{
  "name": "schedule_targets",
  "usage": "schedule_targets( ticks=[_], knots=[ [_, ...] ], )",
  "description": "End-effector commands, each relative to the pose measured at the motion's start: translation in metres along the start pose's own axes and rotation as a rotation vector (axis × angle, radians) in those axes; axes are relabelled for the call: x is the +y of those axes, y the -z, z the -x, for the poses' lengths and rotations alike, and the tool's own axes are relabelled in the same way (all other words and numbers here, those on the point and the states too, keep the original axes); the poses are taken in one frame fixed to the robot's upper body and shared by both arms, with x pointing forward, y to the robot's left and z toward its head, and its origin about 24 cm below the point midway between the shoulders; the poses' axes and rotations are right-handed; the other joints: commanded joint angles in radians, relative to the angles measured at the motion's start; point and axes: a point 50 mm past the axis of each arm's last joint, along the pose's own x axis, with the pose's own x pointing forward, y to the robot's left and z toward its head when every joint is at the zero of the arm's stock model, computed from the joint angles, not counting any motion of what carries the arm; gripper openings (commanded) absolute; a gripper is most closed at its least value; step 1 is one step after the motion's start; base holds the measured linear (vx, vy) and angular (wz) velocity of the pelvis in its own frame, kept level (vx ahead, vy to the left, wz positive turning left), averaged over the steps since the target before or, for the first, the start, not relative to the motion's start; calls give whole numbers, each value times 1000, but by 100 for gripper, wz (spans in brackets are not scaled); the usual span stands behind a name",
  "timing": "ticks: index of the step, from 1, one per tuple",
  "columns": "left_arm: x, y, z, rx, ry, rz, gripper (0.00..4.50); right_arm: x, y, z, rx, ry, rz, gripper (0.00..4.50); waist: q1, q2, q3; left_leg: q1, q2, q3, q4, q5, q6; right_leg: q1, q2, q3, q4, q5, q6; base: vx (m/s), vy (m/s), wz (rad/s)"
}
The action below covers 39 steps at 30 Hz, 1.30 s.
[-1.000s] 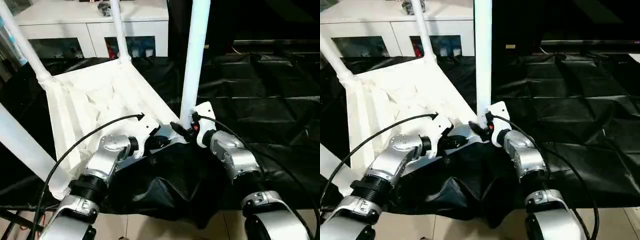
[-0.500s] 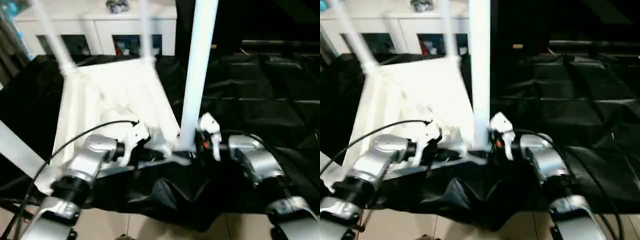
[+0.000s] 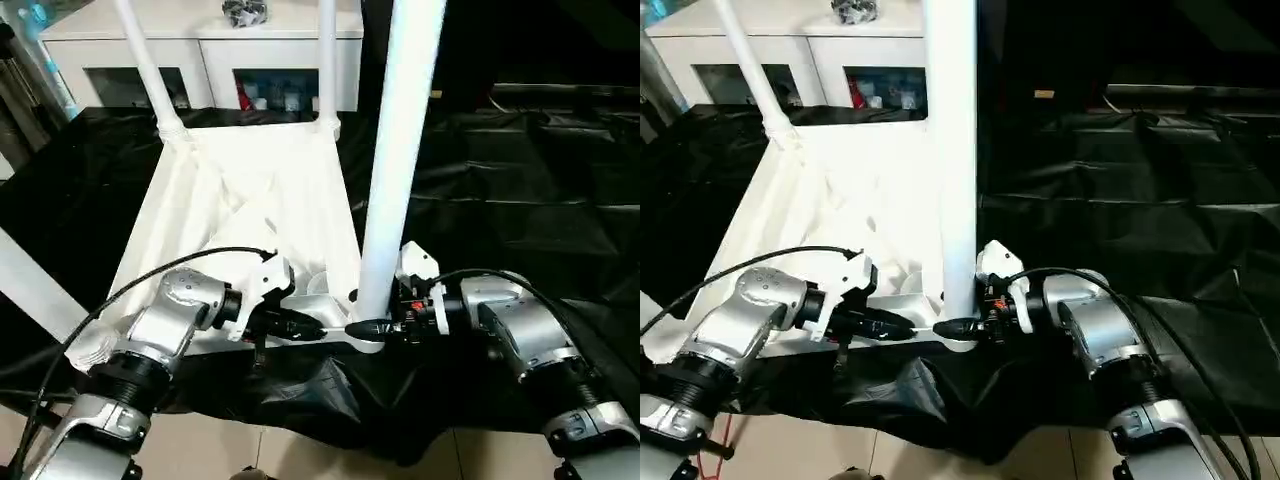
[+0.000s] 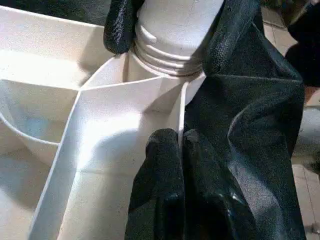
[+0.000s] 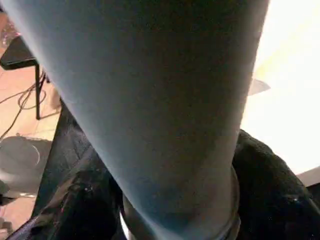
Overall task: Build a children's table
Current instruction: Rotate leg to tighten
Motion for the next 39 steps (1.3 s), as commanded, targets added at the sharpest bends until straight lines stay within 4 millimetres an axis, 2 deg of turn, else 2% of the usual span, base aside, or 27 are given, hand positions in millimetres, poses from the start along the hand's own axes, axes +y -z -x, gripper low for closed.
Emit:
schedule_targets(
  ticks=[1, 2, 3, 4, 6, 7, 8, 9, 11, 13, 14, 15, 16, 17, 21, 22, 24, 26, 29, 30, 32, 33, 39],
  knots=[
    [3, -17, -14, -91, -77, -14, 0, 5, -4, -26, -49, 12, -1, 265, -9, -8, -60, 7, 19, -1, -64, -238, 32, 49, -43, 37, -76, -222, -230, 0, 0, 0],
    [3, -18, -16, -98, -91, -8, 0, 3, -4, -29, -55, 58, 1, 264, -10, -8, -60, 7, 19, -2, -66, -248, 25, 48, -44, 37, -77, -244, -223, 0, 0, 0],
    [5, -20, -21, -104, -146, -2, 0, -7, -1, -36, -57, 191, -57, 264, -20, -7, -57, 5, 15, -6, -70, -275, 10, 51, -45, 34, -83, -312, -200, 0, 0, 0],
    [5, -20, -21, -104, -146, -2, 0, -7, -1, -36, -57, 191, -57, 264, -20, -7, -57, 5, 15, -6, -70, -275, 10, 51, -45, 34, -83, -312, -200, 0, 0, 0],
    [8, -22, -28, -106, -215, 10, 0, -15, 0, -43, -68, 333, -108, 264, -43, -7, -51, 5, 14, -9, -72, -312, -6, 45, -44, 33, -92, -388, -175, 0, 0, 0],
    [11, -24, -35, -118, -280, 39, 0, -20, 1, -50, -81, 424, -150, 264, -48, -8, -55, 6, 11, -11, -70, -316, -8, 48, -45, 31, -95, -419, -161, 0, 0, 0],
    [12, -24, -35, -119, -285, 43, 0, -20, 1, -50, -82, 431, -154, 264, -53, -8, -54, 7, 12, -9, -70, -312, -7, 44, -45, 34, -97, -418, -161, 0, 0, 0],
    [14, -28, -42, -138, -353, 82, 0, -23, 0, -58, -94, 513, -192, 264, -56, -5, -55, 10, 12, -10, -68, -309, -7, 42, -44, 34, -96, -408, -163, 0, 0, 0],
    [14, -30, -47, -145, -370, 95, 0, -24, -1, -63, -100, 560, -213, 264, -55, -6, -58, 7, 11, -7, -67, -279, 6, 43, -42, 35, -94, -356, -174, 0, 0, 0],
    [14, -34, -56, -146, -405, 95, 0, -22, -3, -77, -103, 605, -219, 264, -56, -9, -60, 4, 11, -6, -66, -263, 13, 44, -40, 34, -90, -314, -183, 0, 0, 0],
    [13, -35, -58, -150, -398, 94, 0, -21, -3, -79, -107, 597, -217, 264, -54, -6, -63, 5, 11, -5, -64, -251, 20, 45, -40, 34, -88, -284, -191, 0, 0, 0],
    [12, -37, -59, -156, -390, 93, 0, -20, -4, -80, -112, 583, -217, 299, -52, -5, -63, 4, 11, -4, -63, -246, 29, 46, -39, 35, -86, -258, -199, 0, 0, 0],
    [12, -37, -59, -156, -390, 93, 0, -20, -4, -80, -112, 583, -217, 299, -52, -5, -62, 3, 11, -4, -64, -245, 33, 47, -39, 34, -85, -251, -200, 0, 0, 0],
    [11, -39, -61, -162, -367, 80, 0, -18, -6, -81, -131, 552, -224, 320, -52, -8, -62, 2, 11, -4, -64, -242, 39, 49, -38, 34, -85, -243, -201, 0, 0, 0],
    [7, -38, -57, -154, -308, 54, 0, -20, -11, -76, -124, 495, -155, 361, -52, -2, -61, 3, 12, -4, -65, -262, 38, 47, -41, 34, -87, -268, -200, 0, 0, 0],
    [6, -38, -56, -152, -294, 48, 0, -19, -11, -75, -119, 476, -140, 361, -53, -4, -62, 3, 11, -4, -65, -267, 40, 50, -40, 33, -88, -268, -199, 0, 0, 0],
    [2, -34, -50, -139, -225, 21, 0, -18, -13, -66, -98, 383, -47, 361, -52, -2, -63, 3, 12, -5, -64, -262, 43, 51, -39, 33, -86, -249, -204, 0, 0, 0],
    [1, -32, -46, -130, -184, 6, 0, -16, -15, -59, -93, 323, -6, 361, -48, -1, -67, 1, 13, -2, -59, -226, 59, 54, -38, 34, -76, -165, -230, 0, 0, 0],
    [-1, -30, -39, -119, -136, -17, 0, -14, -16, -49, -95, 239, 26, 361, -44, 0, -67, 0, 15, -1, -57, -201, 79, 56, -36, 32, -70, -101, -251, 0, 0, 0],
    [-2, -28, -33, -118, -96, -34, 0, -12, -16, -40, -78, 172, 66, 361, -38, 1, -67, 2, 16, -1, -56, -202, 84, 56, -36, 30, -69, -105, -262, 0, 0, 0],
    [-3, -27, -30, -111, -69, -45, 0, -10, -14, -35, -59, 118, 76, 361, -35, 0, -65, 2, 16, 1, -56, -216, 83, 55, -37, 31, -70, -124, -262, 0, 0, 0],
    [-4, -25, -24, -94, -18, -57, 0, -5, -10, -26, -16, 15, 102, 361, -28, 0, -65, 6, 19, 0, -57, -227, 81, 54, -37, 31, -72, -146, -256, 0, 0, 0],
    [-6, -20, -15, -49, 61, -63, 0, 5, -7, -13, 43, -157, 97, 361, -8, -2, -61, 9, 21, 0, -61, -245, 68, 50, -40, 35, -74, -193, -248, 0, 0, 0]
  ],
)
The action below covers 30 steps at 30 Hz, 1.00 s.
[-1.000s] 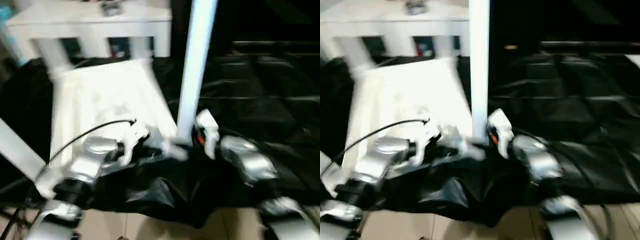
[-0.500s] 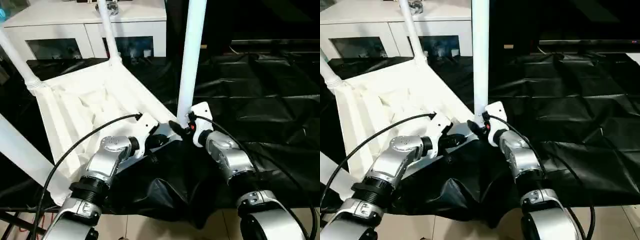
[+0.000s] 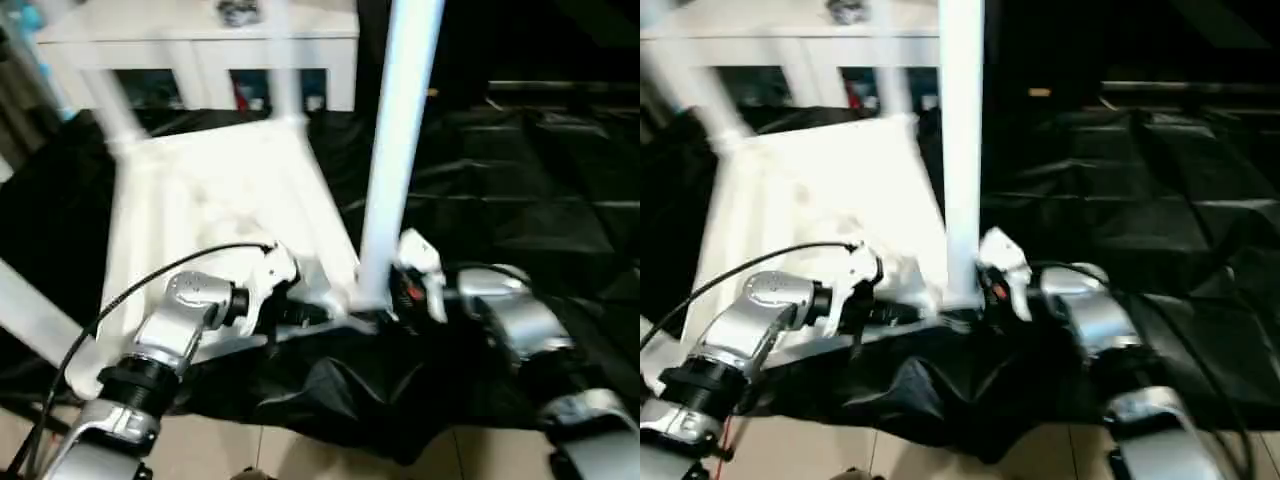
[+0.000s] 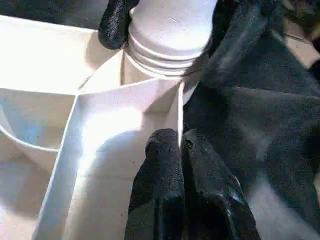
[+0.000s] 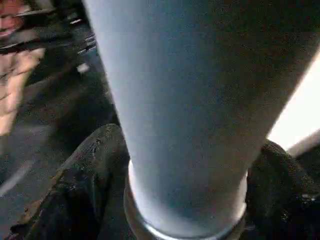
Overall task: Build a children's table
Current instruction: Rotate leg to tighten
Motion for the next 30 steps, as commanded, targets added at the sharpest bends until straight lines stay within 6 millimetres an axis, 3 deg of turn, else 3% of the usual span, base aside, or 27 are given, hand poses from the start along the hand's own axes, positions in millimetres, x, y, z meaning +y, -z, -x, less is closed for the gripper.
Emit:
schedule_targets(
  ticks=[1, 3, 9, 13, 14, 18, 22, 23, 24, 25, 28, 30],
  knots=[
    [-6, -17, -11, -39, 86, -76, 0, 14, -5, -16, -6, -143, 18, 361, -5, -8, -61, 8, 20, 0, -63, -252, 62, 52, -41, 37, -75, -213, -239, 0, 0, 0],
    [-10, -17, -10, -43, 126, -77, 0, 16, -7, -16, -21, -175, 5, 361, -4, -6, -61, 9, 20, -1, -64, -254, 57, 52, -41, 37, -75, -226, -235, 0, 0, 0],
    [-13, -16, -10, -50, 152, -71, 0, 21, -6, -18, -18, -201, -7, 317, -5, -3, -64, 9, 20, -1, -63, -236, 52, 52, -39, 36, -72, -181, -245, 0, 0, 0],
    [-12, -17, -11, -58, 138, -68, 0, 21, -6, -19, -25, -186, -5, 279, -5, -4, -63, 10, 19, -1, -63, -246, 46, 51, -39, 36, -75, -206, -238, 0, 0, 0],
    [-11, -18, -11, -64, 127, -66, 0, 22, -6, -19, -29, -179, -9, 274, -4, 0, -63, 10, 20, -2, -63, -250, 44, 51, -40, 36, -75, -209, -238, 0, 0, 0],
    [-8, -19, -12, -85, 75, -53, 0, 22, -4, -22, -48, -142, -33, 268, -4, -3, -63, 9, 19, -1, -63, -243, 44, 52, -39, 36, -75, -204, -235, 0, 0, 0],
    [0, -22, -16, -123, -52, -16, 0, 16, -2, -29, -76, -13, -86, 266, -8, -7, -62, 9, 18, -2, -65, -253, 32, 51, -41, 36, -80, -255, -214, 0, 0, 0],
    [9, -23, -18, -131, -179, 20, 0, 5, 1, -37, -90, 161, -128, 265, -9, -6, -61, 9, 17, -2, -64, -252, 30, 50, -41, 37, -80, -256, -213, 0, 0, 0],
    [9, -23, -18, -131, -179, 20, 0, 5, 1, -37, -90, 161, -128, 265, -20, -6, -59, 7, 14, -6, -68, -266, 9, 51, -43, 34, -83, -293, -203, 0, 0, 0],
    [13, -23, -20, -136, -238, 36, 0, 0, 2, -42, -100, 252, -162, 265, -20, -6, -59, 7, 14, -6, -68, -266, 9, 51, -43, 34, -83, -293, -203, 0, 0, 0],
    [17, -26, -30, -160, -360, 86, 0, -11, 3, -55, -132, 476, -266, 264, -48, 0, -59, 6, 10, -8, -67, -284, -5, 48, -42, 33, -89, -341, -183, 0, 0, 0],
    [16, -27, -34, -162, -377, 87, 0, -12, 3, -59, -135, 515, -275, 264, -51, -3, -62, 4, 8, -7, -65, -270, 14, 51, -40, 33, -90, -317, -179, 0, 0, 0]
  ],
)
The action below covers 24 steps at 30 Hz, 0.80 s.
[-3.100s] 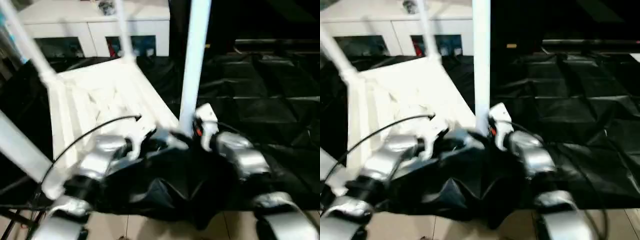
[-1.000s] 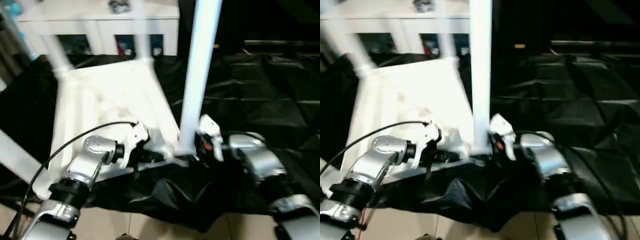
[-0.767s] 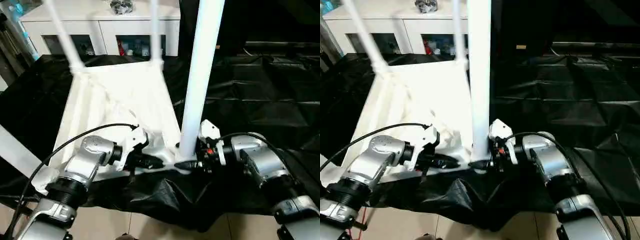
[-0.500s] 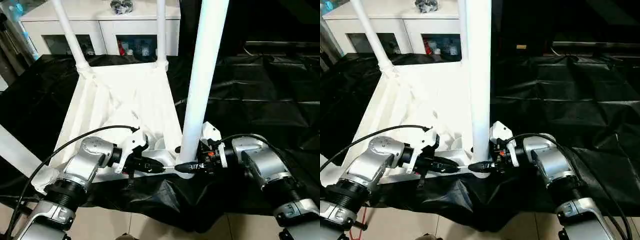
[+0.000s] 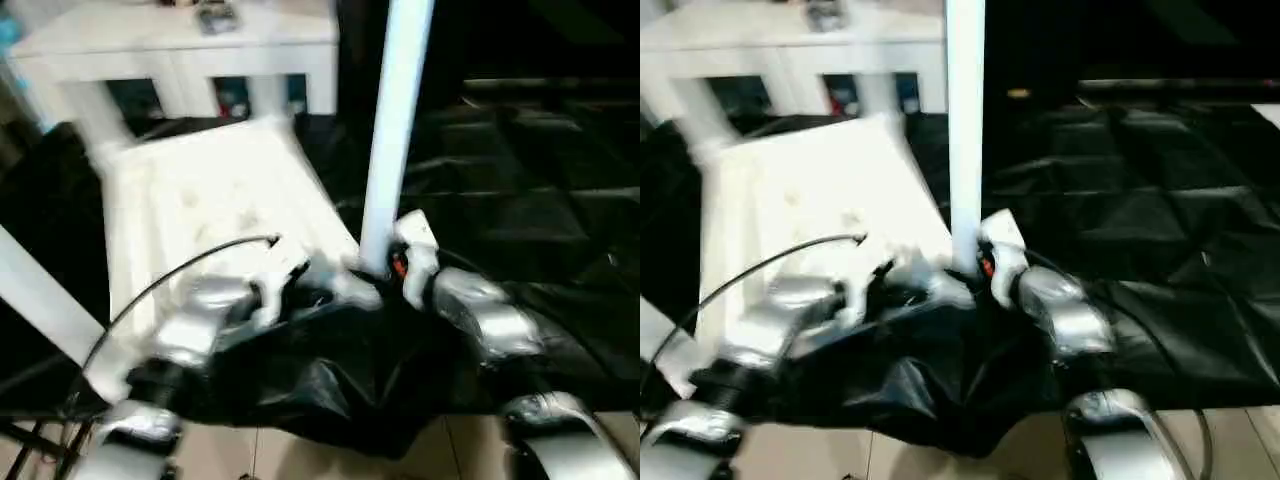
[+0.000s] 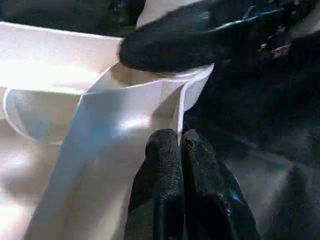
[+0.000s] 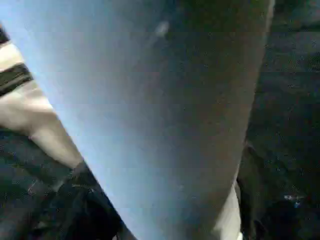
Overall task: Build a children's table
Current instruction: Rotate leg to tighten
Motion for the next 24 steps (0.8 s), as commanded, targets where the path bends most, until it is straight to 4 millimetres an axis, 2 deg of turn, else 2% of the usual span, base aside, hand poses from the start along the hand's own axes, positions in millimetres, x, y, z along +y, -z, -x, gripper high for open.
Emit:
schedule_targets(
  ticks=[1, 2, 6, 8, 9, 11, 14, 15, 17, 18, 20, 21, 24],
  knots=[
    [-6, -17, -13, -76, -46, 2, 0, 28, 15, -21, 57, -20, -35, 264, 3, -11, -60, 2, 9, -5, -65, -261, 21, 49, -40, 33, -90, -301, -182, 0, 0, 0],
    [-11, -18, -18, -83, -54, 0, 0, 32, 15, -25, 48, 8, -49, 264, 2, -11, -61, 1, 10, -4, -64, -234, 30, 48, -40, 33, -87, -265, -191, 0, 0, 0],
    [-22, -22, -26, -93, -6, -35, 0, 39, 11, -31, 15, -1, -42, 264, 4, -9, -63, -2, 9, -3, -63, -216, 46, 51, -38, 31, -84, -226, -199, 0, 0, 0],
    [-24, -23, -27, -97, 5, -40, 0, 40, 10, -32, 4, -9, -55, 318, 4, -7, -63, -1, 10, -2, -63, -222, 52, 52, -38, 31, -83, -217, -204, 0, 0, 0],
    [-24, -25, -25, -108, 31, -52, 0, 37, 4, -30, -24, -45, -76, 331, 3, -2, -62, 0, 9, -3, -64, -235, 52, 52, -39, 31, -85, -230, -204, 0, 0, 0],
    [-22, -24, -21, -109, 57, -66, 0, 34, -1, -26, -21, -91, -27, 337, 1, -2, -62, 0, 10, -4, -64, -248, 49, 53, -37, 30, -85, -231, -205, 0, 0, 0],
    [-22, -23, -19, -108, 84, -75, 0, 33, -2, -22, -11, -133, 13, 369, 1, 0, -64, 0, 11, -3, -61, -227, 56, 55, -38, 31, -80, -176, -221, 0, 0, 0],
    [-22, -21, -14, -95, 137, -91, 0, 31, -3, -15, -2, -209, 69, 369, 1, -4, -66, -1, 9, -2, -59, -220, 61, 58, -37, 30, -80, -166, -227, 0, 0, 0],
    [-22, -20, -10, -84, 177, -106, 0, 31, -4, -9, 7, -271, 100, 369, 4, -2, -65, -3, 10, -2, -58, -209, 74, 59, -36, 29, -77, -147, -232, 0, 0, 0],
    [-21, -18, -3, -63, 226, -124, 0, 30, -5, 2, 22, -376, 137, 369, 9, -4, -66, -1, 12, -1, -57, -199, 83, 60, -35, 28, -74, -137, -235, 0, 0, 0],
    [-19, -18, 0, -55, 244, -129, 0, 30, -6, 7, 30, -427, 150, 369, 10, -3, -66, -2, 15, 0, -56, -195, 90, 58, -36, 29, -71, -118, -245, 0, 0, 0],
    [-16, -17, 6, -41, 283, -142, 0, 29, -5, 16, 58, -515, 171, 369, 16, -5, -66, 1, 15, 1, -55, -196, 97, 57, -35, 29, -72, -119, -252, 0, 0, 0],
    [-14, -16, 15, -11, 345, -152, 0, 27, -3, 28, 104, -604, 186, 369, 28, -3, -64, 3, 17, 2, -56, -210, 97, 55, -37, 30, -73, -151, -247, 0, 0, 0]
  ],
)
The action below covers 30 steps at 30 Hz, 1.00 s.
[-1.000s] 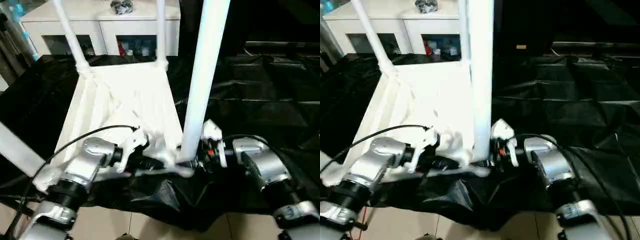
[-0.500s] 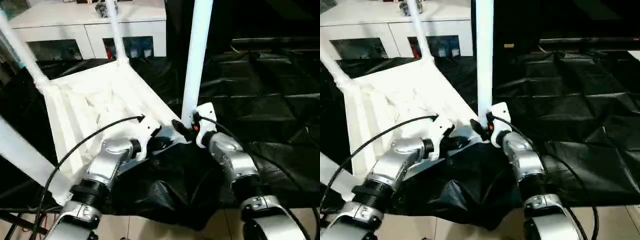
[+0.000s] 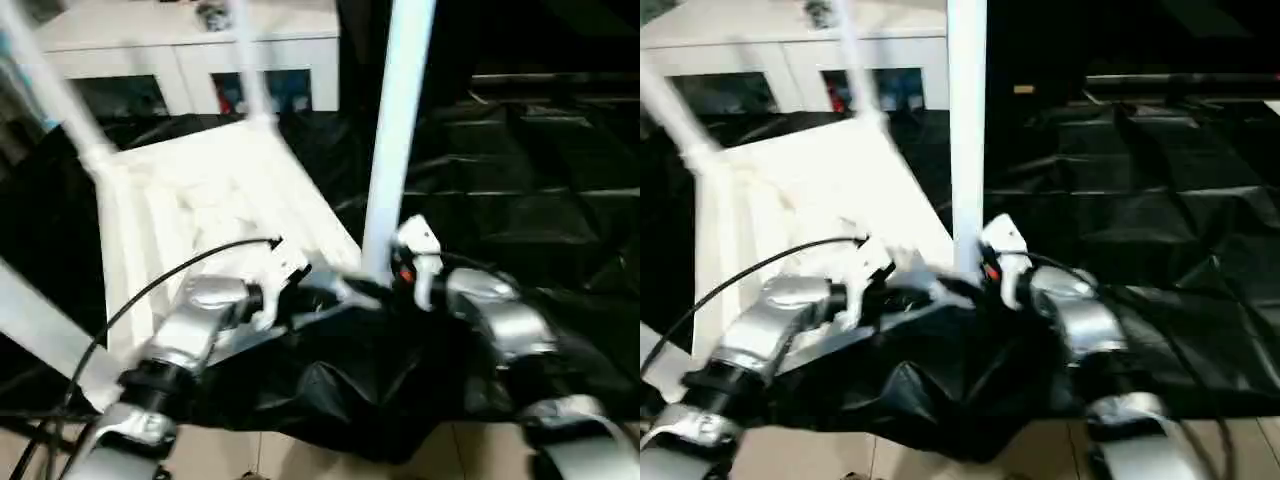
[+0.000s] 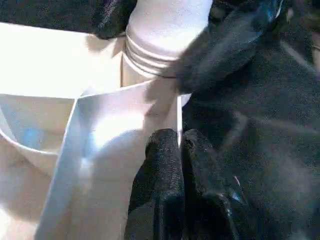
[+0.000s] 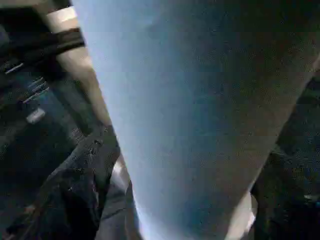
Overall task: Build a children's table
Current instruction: Rotate leg to tighten
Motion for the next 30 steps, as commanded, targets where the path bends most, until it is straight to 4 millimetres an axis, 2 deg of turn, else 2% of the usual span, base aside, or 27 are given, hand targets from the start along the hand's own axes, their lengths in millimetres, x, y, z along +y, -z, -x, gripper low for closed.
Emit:
schedule_targets(
  ticks=[1, 3, 7, 9, 10, 14, 17, 18, 21, 22, 23, 24, 25, 26, 28, 29, 30],
  knots=[
    [-6, -22, -6, -50, 102, -88, 0, 18, -7, -13, -11, -189, 24, 369, 0, -8, -64, 8, 17, 2, -55, -215, 93, 55, -37, 34, -71, -157, -250, 0, 0, 0],
    [-7, -20, -3, -28, 141, -84, 0, 19, -6, -9, 7, -232, 17, 369, 3, -6, -61, 9, 18, 1, -58, -237, 75, 54, -39, 34, -73, -190, -245, 0, 0, 0],
    [-8, -19, -1, -13, 181, -81, 0, 20, -3, -3, 50, -268, 20, 335, 6, -8, -60, 9, 17, -1, -60, -255, 55, 54, -40, 36, -76, -227, -232, 0, 0, 0],
    [-9, -19, -1, -16, 192, -77, 0, 20, -2, -1, 58, -274, 19, 313, 8, -7, -61, 9, 17, 0, -59, -245, 55, 54, -39, 36, -76, -214, -233, 0, 0, 0],
    [-9, -19, -2, -19, 204, -75, 0, 20, -2, 0, 68, -286, 17, 313, 9, -3, -62, 8, 16, -1, -58, -237, 55, 55, -39, 36, -74, -203, -235, 0, 0, 0],
    [-11, -19, -3, -24, 213, -73, 0, 22, -1, 0, 87, -295, 22, 279, 12, -7, -65, 7, 16, 0, -55, -212, 63, 56, -37, 35, -70, -156, -245, 0, 0, 0],
    [-10, -20, -5, -46, 192, -68, 0, 22, -1, -2, 76, -288, 15, 269, 14, -9, -65, 8, 16, 0, -55, -209, 64, 56, -38, 35, -70, -167, -243, 0, 0, 0],
    [-9, -22, -7, -63, 166, -59, 0, 22, -1, -3, 61, -275, 12, 266, 15, -12, -64, 7, 17, 0, -56, -209, 63, 56, -38, 35, -70, -177, -241, 0, 0, 0],
    [-4, -25, -12, -96, 79, -41, 0, 19, 0, -8, 28, -207, -18, 266, 17, -14, -62, 8, 16, 1, -55, -215, 57, 54, -40, 36, -74, -207, -232, 0, 0, 0],
    [0, -26, -16, -103, 1, -29, 0, 15, 2, -13, 9, -124, -48, 266, 16, -16, -61, 7, 15, 0, -56, -224, 53, 54, -40, 36, -77, -235, -223, 0, 0, 0],
    [2, -26, -19, -107, -57, -20, 0, 11, 3, -18, -1, -46, -67, 265, 12, -18, -60, 7, 14, 0, -57, -232, 46, 53, -41, 36, -80, -262, -213, 0, 0, 0],
    [6, -26, -24, -111, -149, 7, 0, 4, 6, -26, -9, 90, -99, 265, 7, -16, -57, 7, 14, -2, -60, -242, 30, 49, -43, 35, -83, -297, -202, 0, 0, 0],
    [7, -26, -25, -113, -180, 14, 0, 2, 8, -28, -11, 134, -111, 265, 7, -16, -57, 7, 14, -2, -60, -242, 30, 49, -43, 35, -83, -297, -202, 0, 0, 0],
    [8, -26, -28, -117, -221, 25, 0, 0, 9, -32, -11, 195, -128, 264, -7, -18, -56, 9, 9, -5, -62, -268, 12, 51, -43, 31, -89, -370, -172, 0, 0, 0],
    [7, -27, -31, -128, -246, 46, 0, -2, 12, -36, -12, 254, -155, 261, -18, -19, -57, 6, 8, -6, -61, -271, 19, 51, -41, 32, -91, -371, -164, 0, 0, 0],
    [6, -28, -35, -132, -266, 51, 0, -2, 12, -40, -17, 292, -177, 261, -21, -14, -57, 5, 7, -5, -61, -267, 23, 51, -40, 33, -90, -359, -165, 0, 0, 0],
    [4, -29, -39, -135, -282, 57, 0, -3, 13, -46, -19, 345, -205, 261, -28, -17, -59, 1, 7, -5, -60, -252, 30, 52, -39, 33, -89, -330, -169, 0, 0, 0]
  ],
)
